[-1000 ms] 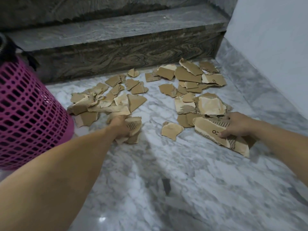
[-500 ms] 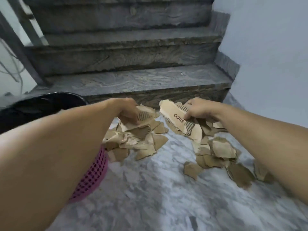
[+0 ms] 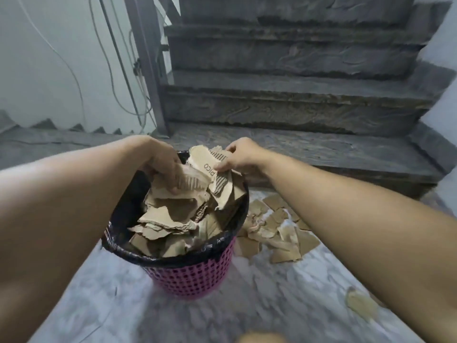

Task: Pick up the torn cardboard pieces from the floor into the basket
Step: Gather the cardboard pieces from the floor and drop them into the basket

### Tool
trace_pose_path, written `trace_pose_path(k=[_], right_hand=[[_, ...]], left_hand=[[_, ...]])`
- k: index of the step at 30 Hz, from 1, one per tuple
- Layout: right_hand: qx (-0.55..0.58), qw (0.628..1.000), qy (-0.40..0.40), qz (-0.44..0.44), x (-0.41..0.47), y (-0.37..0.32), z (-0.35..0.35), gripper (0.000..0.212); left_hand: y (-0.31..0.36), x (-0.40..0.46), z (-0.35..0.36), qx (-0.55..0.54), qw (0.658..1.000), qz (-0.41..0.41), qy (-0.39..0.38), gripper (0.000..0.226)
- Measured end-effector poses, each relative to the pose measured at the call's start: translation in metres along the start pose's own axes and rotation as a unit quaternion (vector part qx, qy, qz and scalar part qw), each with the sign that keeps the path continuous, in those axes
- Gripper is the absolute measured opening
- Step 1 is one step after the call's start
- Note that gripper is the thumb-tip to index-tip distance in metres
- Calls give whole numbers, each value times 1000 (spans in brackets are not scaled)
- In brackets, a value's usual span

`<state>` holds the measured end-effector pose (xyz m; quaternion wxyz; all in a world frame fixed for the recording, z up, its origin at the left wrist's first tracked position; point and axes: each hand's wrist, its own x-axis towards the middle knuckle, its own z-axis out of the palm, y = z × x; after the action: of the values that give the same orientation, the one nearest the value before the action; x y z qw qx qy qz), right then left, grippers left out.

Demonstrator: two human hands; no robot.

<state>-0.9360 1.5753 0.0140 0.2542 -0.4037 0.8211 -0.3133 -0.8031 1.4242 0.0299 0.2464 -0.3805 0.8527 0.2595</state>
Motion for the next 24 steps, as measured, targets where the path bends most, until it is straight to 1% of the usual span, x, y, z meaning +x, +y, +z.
trace_pose_path(k=[2, 3, 5, 6, 7, 9, 11, 15, 19, 24], right_hand=[[0, 1000, -9, -2, 9, 1, 24, 50], [-7, 1000, -1, -2, 11, 5, 30, 48], [6, 1000, 19, -6, 16, 17, 27, 29], [27, 999, 26, -4, 18, 25, 20, 18], [50, 998, 30, 6, 20, 35, 11, 14], [55, 997, 33, 32, 22, 55, -14, 16], [33, 997, 31, 56, 17, 78, -43, 13], [-2, 994, 33, 103, -2, 129, -98, 11], [-18, 987, 45, 152, -33, 189, -147, 14], [16, 970, 77, 229, -81, 278, -190, 23]], left_hand=[[-17, 4, 4, 59, 997, -42, -31, 42], [-23, 9, 6, 95, 993, -63, -37, 47], [-25, 14, 8, 161, 983, -88, -27, 47], [-21, 14, 9, 174, 981, -88, -12, 43], [-14, 17, 10, 165, 983, -80, 10, 40], [7, 23, 10, 107, 991, -42, 63, 36], [39, 30, 13, 49, 993, 7, 108, 31], [119, 39, 27, 4, 983, 114, 141, 19], [201, 54, 54, 24, 973, 184, 135, 20], [294, 87, 110, 59, 972, 220, 62, 22]])
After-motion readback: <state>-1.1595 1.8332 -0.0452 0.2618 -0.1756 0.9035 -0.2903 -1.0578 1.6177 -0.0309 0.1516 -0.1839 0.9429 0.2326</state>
